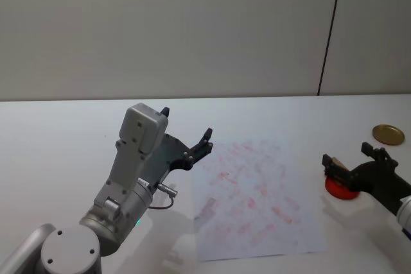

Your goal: Use the one hand to pick up the stamp and affix it onto the A4 paper.

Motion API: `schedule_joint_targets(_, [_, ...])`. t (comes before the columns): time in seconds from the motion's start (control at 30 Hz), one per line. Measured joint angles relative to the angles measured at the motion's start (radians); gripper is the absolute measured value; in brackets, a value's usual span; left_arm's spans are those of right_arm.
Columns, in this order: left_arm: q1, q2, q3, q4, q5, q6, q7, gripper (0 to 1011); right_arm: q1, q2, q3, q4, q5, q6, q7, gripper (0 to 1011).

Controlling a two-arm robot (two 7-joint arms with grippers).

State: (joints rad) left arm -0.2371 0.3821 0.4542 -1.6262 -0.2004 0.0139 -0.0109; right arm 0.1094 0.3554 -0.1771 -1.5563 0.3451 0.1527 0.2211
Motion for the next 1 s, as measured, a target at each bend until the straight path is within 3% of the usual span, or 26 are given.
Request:
schedule_joint_targets(0.5, [0.0,0.0,0.0,0.0,0.0,0.0,0.0,993,0.05,-0.017,-0.004,0.102,0.004,0.036,0.026,1001])
schedule_joint_targets(1.0, [0.0,0.0,0.0,0.0,0.0,0.0,0.0,993,0.089,-0.035,-0.016,0.178,-0.023,0.048,0.042,964])
